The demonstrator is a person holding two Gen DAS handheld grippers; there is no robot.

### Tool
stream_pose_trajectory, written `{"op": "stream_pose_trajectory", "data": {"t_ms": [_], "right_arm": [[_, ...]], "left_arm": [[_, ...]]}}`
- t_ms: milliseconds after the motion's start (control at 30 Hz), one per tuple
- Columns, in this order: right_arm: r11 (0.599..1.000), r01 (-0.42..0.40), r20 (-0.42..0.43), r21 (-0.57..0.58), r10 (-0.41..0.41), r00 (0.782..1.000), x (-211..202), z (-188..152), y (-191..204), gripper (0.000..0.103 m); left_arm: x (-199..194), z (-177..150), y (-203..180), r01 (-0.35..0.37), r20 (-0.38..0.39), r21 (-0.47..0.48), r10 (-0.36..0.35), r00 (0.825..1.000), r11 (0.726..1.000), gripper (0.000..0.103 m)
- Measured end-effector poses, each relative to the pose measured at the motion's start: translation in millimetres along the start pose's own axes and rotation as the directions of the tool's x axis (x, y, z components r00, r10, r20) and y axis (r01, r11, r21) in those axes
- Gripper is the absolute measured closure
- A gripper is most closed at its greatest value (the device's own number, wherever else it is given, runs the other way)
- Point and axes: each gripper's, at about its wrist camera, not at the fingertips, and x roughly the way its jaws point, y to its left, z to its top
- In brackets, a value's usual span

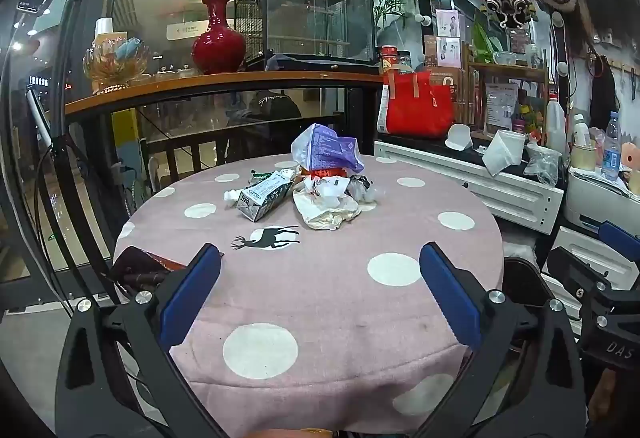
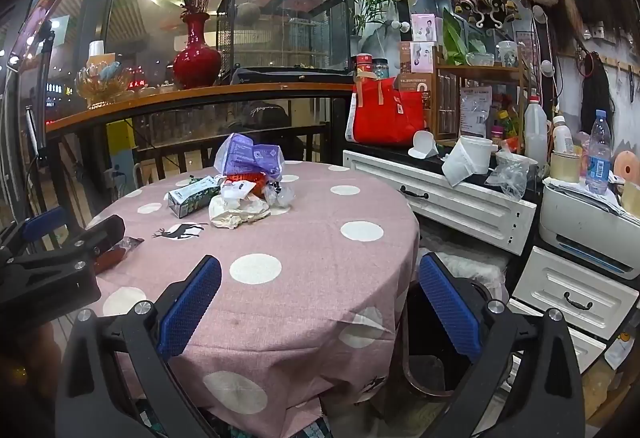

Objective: Collect trash

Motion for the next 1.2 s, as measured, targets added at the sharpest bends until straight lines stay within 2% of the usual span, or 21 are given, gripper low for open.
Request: {"op": "stream_pose_trajectory", "data": {"t_ms": [633, 1200], "right_arm": [[1.0, 0.0, -0.002, 0.0, 0.0, 1.0, 1, -1, 0, 0.005], [1.0, -0.001, -0.005, 0.0, 0.001, 1.0, 2, -1, 0, 0.005]], "left_arm": [[4, 3, -4, 0.0, -0.005, 0.011, 0.0, 1.0, 1.0, 0.005], [4, -8, -6, 0.008, -0.01, 0.008, -0.008, 1.0, 1.0, 0.005]]}}
